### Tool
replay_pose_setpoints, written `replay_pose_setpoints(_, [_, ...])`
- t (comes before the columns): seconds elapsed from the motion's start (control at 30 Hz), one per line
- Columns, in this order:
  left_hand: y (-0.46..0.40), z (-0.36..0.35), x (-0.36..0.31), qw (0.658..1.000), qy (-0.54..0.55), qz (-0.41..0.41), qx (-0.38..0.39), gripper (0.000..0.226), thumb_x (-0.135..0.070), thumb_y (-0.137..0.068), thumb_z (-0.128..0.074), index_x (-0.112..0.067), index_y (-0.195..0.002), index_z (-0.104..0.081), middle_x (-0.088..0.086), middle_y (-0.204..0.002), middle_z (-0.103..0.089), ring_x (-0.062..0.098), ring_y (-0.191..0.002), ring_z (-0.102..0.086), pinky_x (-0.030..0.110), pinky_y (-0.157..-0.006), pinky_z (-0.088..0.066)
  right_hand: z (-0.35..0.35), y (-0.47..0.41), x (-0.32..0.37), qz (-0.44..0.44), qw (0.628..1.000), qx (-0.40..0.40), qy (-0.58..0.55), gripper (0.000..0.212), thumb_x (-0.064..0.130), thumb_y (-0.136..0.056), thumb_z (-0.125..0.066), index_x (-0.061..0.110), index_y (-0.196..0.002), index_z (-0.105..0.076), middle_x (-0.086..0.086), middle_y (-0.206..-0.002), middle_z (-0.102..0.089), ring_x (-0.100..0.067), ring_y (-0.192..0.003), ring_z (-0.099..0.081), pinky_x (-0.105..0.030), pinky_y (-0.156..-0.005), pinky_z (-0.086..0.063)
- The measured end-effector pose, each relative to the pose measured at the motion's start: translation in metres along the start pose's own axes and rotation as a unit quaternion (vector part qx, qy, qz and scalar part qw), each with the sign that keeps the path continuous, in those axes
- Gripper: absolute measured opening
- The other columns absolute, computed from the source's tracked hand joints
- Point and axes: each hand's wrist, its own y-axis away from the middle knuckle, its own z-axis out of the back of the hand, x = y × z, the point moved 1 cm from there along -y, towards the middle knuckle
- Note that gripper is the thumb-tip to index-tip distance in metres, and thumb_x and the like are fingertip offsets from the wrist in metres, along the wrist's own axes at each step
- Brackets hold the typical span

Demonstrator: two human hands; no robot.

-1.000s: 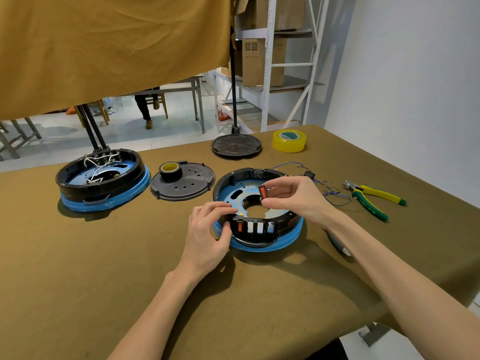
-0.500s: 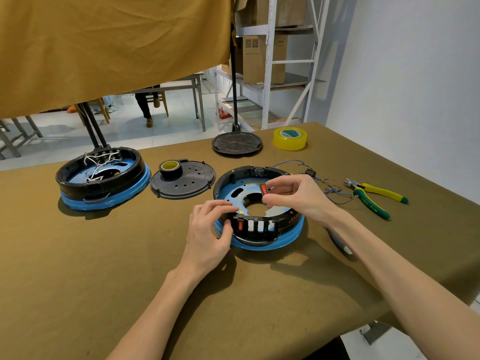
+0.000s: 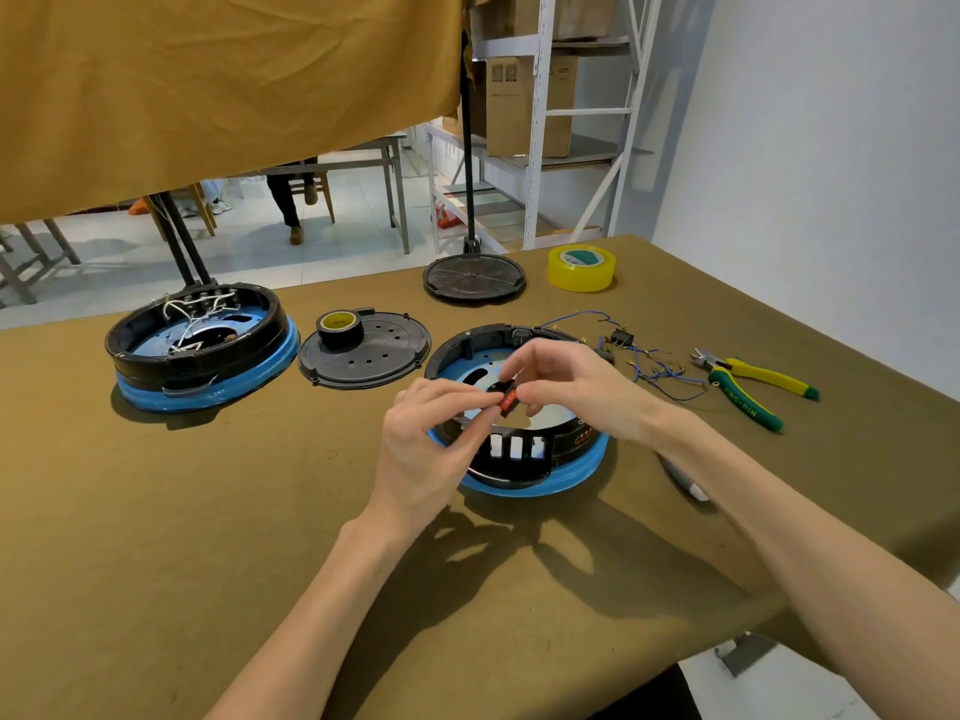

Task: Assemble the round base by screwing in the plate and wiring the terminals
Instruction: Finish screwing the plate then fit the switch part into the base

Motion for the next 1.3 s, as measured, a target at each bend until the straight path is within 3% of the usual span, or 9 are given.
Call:
replay_pose_setpoints(0.1, [-0.003,0.006,-0.002,0.998,0.046,0.046,0.019,0.025,-0.013,-0.090,-0.077,-0.025,-0.112,-0.078,-0.018,-0.101,-0.075,0.014,-0.096,-0.067,0.031,-0.082,-0.057,0.000,-0.005,-0.004,-0.017,0.999,0.002,-0.048,0.013,0.006,-0.098,-0.063,0.005,-0.110,-0.069,-0.019,-0.104,-0.073,-0.022,-0.083,-0.067,-0.041,-0.086,-0.057])
replay_pose_setpoints(0.23, [-0.002,0.011,-0.002,0.991,0.053,0.080,0.090,0.049,-0.003,-0.087,-0.077,-0.033,-0.126,-0.069,-0.017,-0.100,-0.068,0.012,-0.094,-0.062,0.014,-0.083,-0.049,-0.003,-0.010,-0.009,-0.040,0.995,0.047,-0.080,0.015,0.011,-0.097,-0.065,0.008,-0.110,-0.073,-0.015,-0.097,-0.072,-0.018,-0.079,-0.063,-0.030,-0.082,-0.055])
replay_pose_setpoints(0.43, [-0.006,0.019,-0.006,0.986,0.056,0.107,0.115,0.045,-0.014,-0.088,-0.080,-0.029,-0.129,-0.068,-0.012,-0.095,-0.071,0.013,-0.091,-0.064,0.026,-0.088,-0.056,-0.007,-0.022,-0.006,-0.072,0.991,0.075,-0.079,0.029,0.031,-0.090,-0.075,0.017,-0.116,-0.069,-0.006,-0.091,-0.071,-0.015,-0.075,-0.060,-0.025,-0.075,-0.054])
replay_pose_setpoints(0.6, [-0.012,0.033,-0.006,0.983,0.087,0.129,0.098,0.038,-0.016,-0.090,-0.077,-0.017,-0.127,-0.069,-0.001,-0.099,-0.074,0.016,-0.093,-0.068,0.026,-0.086,-0.057,-0.008,-0.033,0.001,-0.131,0.982,0.134,-0.028,0.044,0.058,-0.088,-0.071,0.017,-0.104,-0.072,-0.002,-0.075,-0.052,-0.016,-0.069,-0.046,-0.029,-0.070,-0.045])
replay_pose_setpoints(0.73, [-0.013,0.053,0.008,0.974,0.118,0.184,0.055,0.032,-0.017,-0.093,-0.075,-0.020,-0.124,-0.068,-0.003,-0.105,-0.074,0.012,-0.098,-0.069,0.020,-0.085,-0.056,-0.009,-0.029,-0.008,-0.121,0.990,0.054,0.055,0.033,0.048,-0.098,-0.064,0.016,-0.105,-0.071,0.002,-0.081,-0.062,-0.013,-0.074,-0.058,-0.029,-0.078,-0.051])
replay_pose_setpoints(0.8, [-0.010,0.053,0.011,0.971,0.106,0.195,0.083,0.031,-0.015,-0.092,-0.076,-0.019,-0.122,-0.068,-0.005,-0.102,-0.074,0.011,-0.095,-0.069,0.020,-0.082,-0.056,-0.011,-0.023,-0.010,-0.099,0.983,0.077,0.132,0.026,0.044,-0.097,-0.066,0.019,-0.105,-0.073,0.003,-0.092,-0.071,-0.010,-0.082,-0.067,-0.028,-0.081,-0.054])
replay_pose_setpoints(0.97, [-0.001,0.037,0.012,0.976,0.070,0.155,0.135,0.034,-0.011,-0.090,-0.074,-0.025,-0.119,-0.063,-0.011,-0.089,-0.070,0.011,-0.088,-0.066,0.020,-0.080,-0.056,-0.018,-0.014,-0.007,-0.070,0.954,0.149,0.252,0.009,0.028,-0.086,-0.078,0.022,-0.093,-0.075,0.008,-0.081,-0.072,-0.007,-0.073,-0.065,-0.023,-0.068,-0.052])
replay_pose_setpoints(1.13, [0.007,0.022,0.007,0.990,0.034,0.055,0.129,0.039,-0.011,-0.084,-0.080,-0.025,-0.117,-0.064,-0.015,-0.091,-0.070,0.008,-0.089,-0.069,0.012,-0.081,-0.052,-0.018,-0.006,-0.013,-0.021,0.952,0.086,0.294,0.008,0.020,-0.086,-0.076,0.017,-0.093,-0.077,-0.002,-0.082,-0.073,-0.020,-0.077,-0.068,-0.048,-0.076,-0.057])
replay_pose_setpoints(1.3, [0.013,0.011,0.004,0.993,0.017,0.015,0.114,0.042,-0.011,-0.082,-0.085,-0.026,-0.115,-0.064,-0.010,-0.091,-0.070,0.007,-0.089,-0.068,0.009,-0.080,-0.051,-0.019,0.002,-0.016,0.000,0.968,0.022,0.250,0.024,0.019,-0.083,-0.081,0.019,-0.107,-0.076,0.009,-0.083,-0.074,-0.008,-0.077,-0.070,-0.038,-0.076,-0.059])
